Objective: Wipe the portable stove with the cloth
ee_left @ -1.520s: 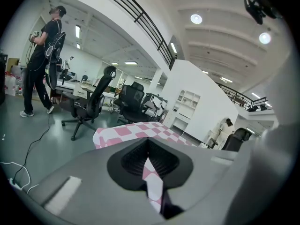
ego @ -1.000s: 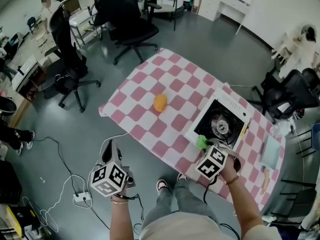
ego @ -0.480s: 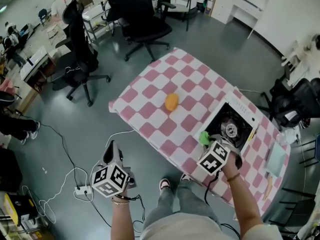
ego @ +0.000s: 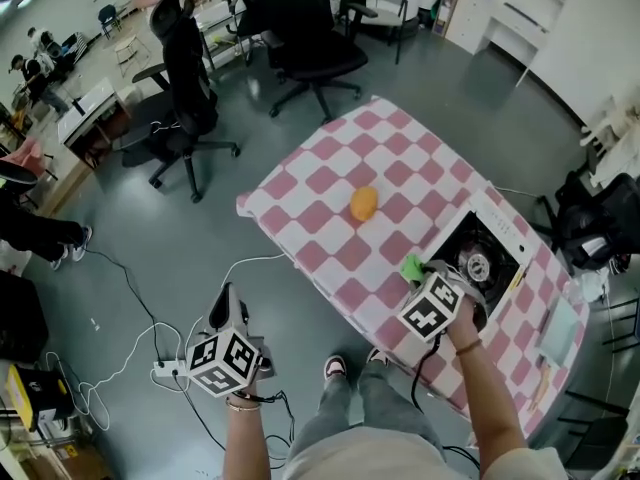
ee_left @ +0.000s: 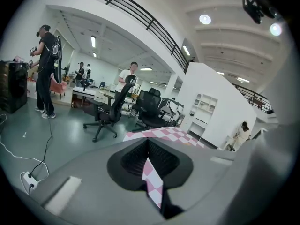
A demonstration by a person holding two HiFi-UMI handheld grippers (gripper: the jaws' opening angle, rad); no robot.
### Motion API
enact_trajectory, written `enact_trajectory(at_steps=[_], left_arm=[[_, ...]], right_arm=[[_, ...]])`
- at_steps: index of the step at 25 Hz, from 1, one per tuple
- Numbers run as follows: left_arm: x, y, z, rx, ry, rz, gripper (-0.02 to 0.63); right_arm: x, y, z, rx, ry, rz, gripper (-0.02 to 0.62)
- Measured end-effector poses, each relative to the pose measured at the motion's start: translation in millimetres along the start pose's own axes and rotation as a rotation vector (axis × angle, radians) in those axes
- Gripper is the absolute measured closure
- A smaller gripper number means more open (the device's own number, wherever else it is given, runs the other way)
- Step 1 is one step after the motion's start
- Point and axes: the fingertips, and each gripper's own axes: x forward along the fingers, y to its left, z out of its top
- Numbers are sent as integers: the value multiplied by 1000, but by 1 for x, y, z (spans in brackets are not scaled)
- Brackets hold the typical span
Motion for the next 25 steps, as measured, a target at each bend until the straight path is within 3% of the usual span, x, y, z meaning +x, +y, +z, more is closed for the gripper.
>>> enact_trajectory(at_steps=[10, 20, 25], left_arm=[[-7, 2, 1, 8, 5, 6, 606], [2, -35, 0, 41, 14, -56, 606], [7, -61, -2, 60, 26, -100, 606]], right_arm=[[-1, 1, 12, 14, -33, 13, 505], [-10, -4, 8, 38, -74, 13, 505], [-38, -15, 7, 101, -158, 9, 505]])
